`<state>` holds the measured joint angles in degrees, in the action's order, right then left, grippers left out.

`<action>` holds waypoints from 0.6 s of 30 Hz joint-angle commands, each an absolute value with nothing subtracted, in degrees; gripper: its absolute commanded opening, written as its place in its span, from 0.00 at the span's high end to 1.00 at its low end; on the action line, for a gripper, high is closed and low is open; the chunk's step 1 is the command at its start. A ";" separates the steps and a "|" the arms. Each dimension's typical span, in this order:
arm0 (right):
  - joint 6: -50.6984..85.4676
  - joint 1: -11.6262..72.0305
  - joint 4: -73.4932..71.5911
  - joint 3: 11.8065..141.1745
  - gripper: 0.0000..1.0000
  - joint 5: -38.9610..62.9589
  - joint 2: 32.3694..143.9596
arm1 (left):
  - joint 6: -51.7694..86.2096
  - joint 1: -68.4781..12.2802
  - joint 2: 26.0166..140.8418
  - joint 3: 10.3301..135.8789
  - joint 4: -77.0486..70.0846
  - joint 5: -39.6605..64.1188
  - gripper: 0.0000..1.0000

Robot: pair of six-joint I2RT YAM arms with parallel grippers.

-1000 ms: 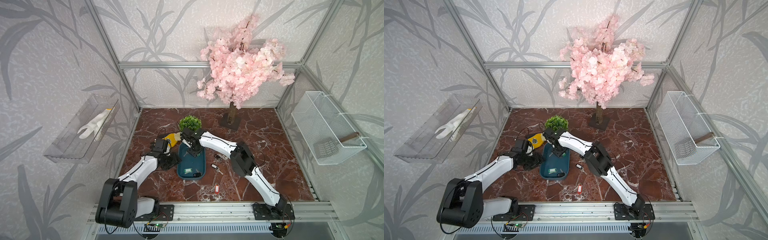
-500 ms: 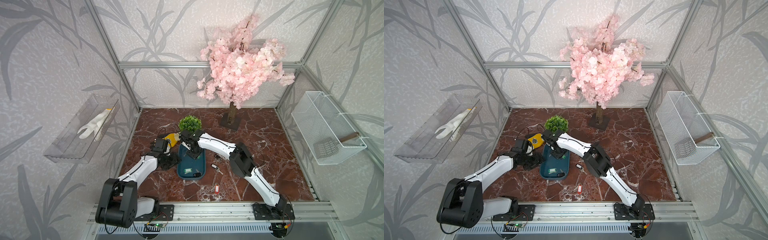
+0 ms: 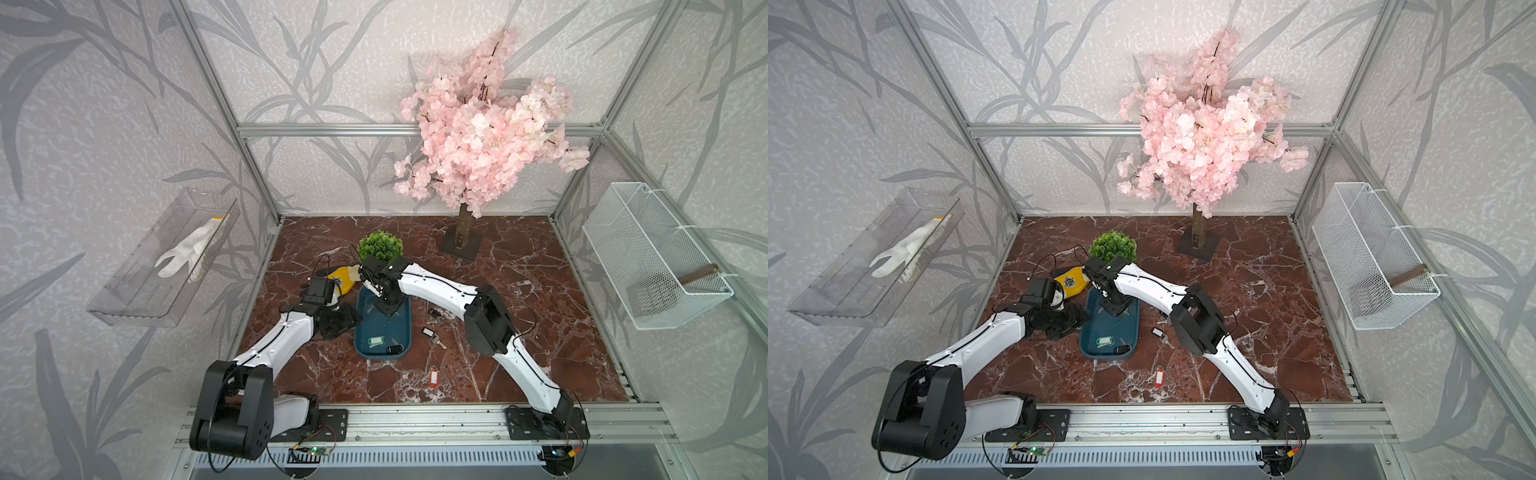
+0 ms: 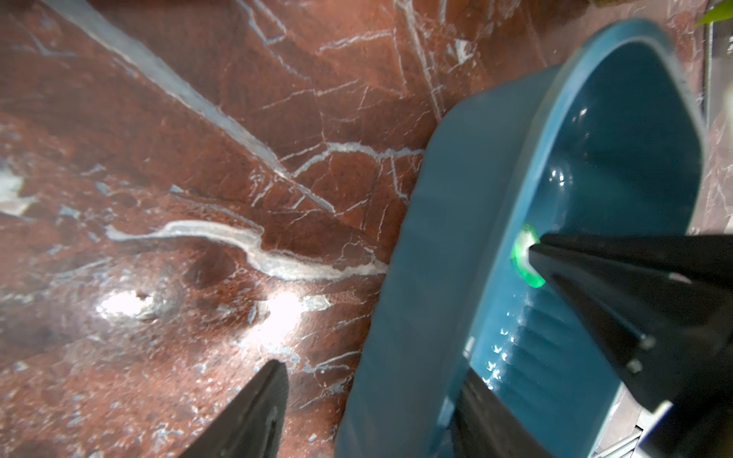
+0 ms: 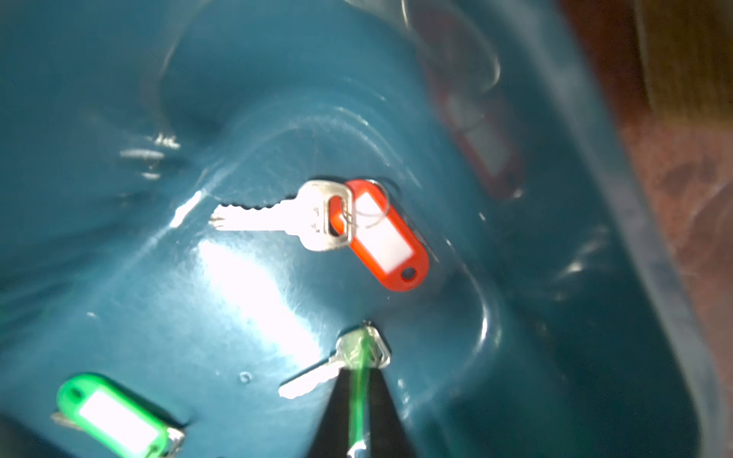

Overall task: Take the keys out of the storage box
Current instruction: Pick up the key from the storage box.

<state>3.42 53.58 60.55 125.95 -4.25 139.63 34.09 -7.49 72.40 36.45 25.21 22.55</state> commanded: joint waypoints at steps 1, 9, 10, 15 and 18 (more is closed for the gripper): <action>3.77 53.96 61.40 124.01 0.94 -3.96 135.01 | 33.75 -7.48 70.99 38.23 25.35 21.73 0.33; 3.68 53.96 60.44 122.02 1.00 -4.20 131.63 | 33.71 -7.43 70.30 38.58 25.42 21.60 0.33; 3.78 53.96 60.09 121.68 1.00 -3.98 130.94 | 33.72 -7.55 70.04 38.58 25.42 21.52 0.33; 3.57 53.64 57.75 117.54 1.00 -4.30 123.92 | 33.48 -7.32 67.73 38.58 25.07 20.86 0.29; 4.08 52.56 56.21 113.60 1.00 -4.57 118.18 | 32.97 -7.22 65.77 38.65 24.88 20.26 0.25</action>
